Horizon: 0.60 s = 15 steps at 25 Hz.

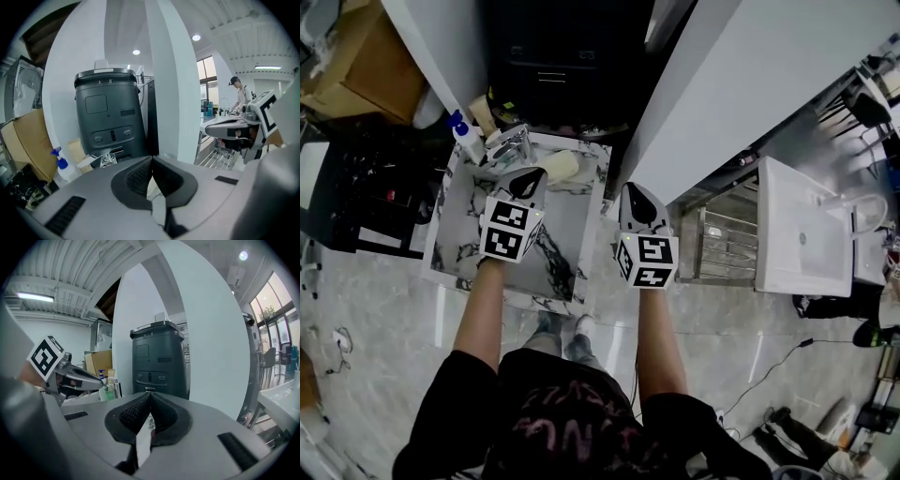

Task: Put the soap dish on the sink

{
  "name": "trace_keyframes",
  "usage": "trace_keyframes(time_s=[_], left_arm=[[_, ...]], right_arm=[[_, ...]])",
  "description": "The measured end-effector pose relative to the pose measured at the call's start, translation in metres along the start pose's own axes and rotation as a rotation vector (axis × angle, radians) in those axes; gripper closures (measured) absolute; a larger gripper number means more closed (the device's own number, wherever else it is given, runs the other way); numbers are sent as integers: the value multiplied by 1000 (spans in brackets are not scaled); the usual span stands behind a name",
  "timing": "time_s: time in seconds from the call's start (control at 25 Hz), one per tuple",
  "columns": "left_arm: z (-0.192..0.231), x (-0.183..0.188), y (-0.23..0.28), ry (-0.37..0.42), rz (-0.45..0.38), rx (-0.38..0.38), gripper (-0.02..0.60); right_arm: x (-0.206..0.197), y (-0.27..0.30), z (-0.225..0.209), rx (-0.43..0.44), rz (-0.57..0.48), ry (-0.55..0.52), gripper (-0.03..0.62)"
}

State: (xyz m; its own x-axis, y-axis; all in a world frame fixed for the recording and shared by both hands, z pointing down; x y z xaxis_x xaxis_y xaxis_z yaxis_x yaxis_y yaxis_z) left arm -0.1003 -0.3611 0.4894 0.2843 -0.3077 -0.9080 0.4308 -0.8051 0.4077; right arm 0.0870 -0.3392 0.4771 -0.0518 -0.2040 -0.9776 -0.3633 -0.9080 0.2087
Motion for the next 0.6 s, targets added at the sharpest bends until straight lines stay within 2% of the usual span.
trace_keyframes(time_s=[0.4,0.6], left_arm=[[-12,42,-48,-40,-114,51,566],[-20,58,-76,-27,-166,86,566]], right_arm=[[38,-32,7,26,-60,-37,582],[55,-53,6,27,-102,-47,582]])
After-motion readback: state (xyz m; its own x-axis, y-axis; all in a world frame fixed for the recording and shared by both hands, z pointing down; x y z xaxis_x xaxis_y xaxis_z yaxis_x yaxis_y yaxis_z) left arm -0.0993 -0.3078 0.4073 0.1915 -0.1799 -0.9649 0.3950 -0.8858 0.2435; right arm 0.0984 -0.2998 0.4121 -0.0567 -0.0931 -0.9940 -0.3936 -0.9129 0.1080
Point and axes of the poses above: the fingertips, and each gripper's own axes: y forward along the fingers, z to its left, x out of its top, the point moved 3 cm from there along -y, backward along the fingers, and after that the axes turned 4 degrees about -z, right-handed, at the moved point
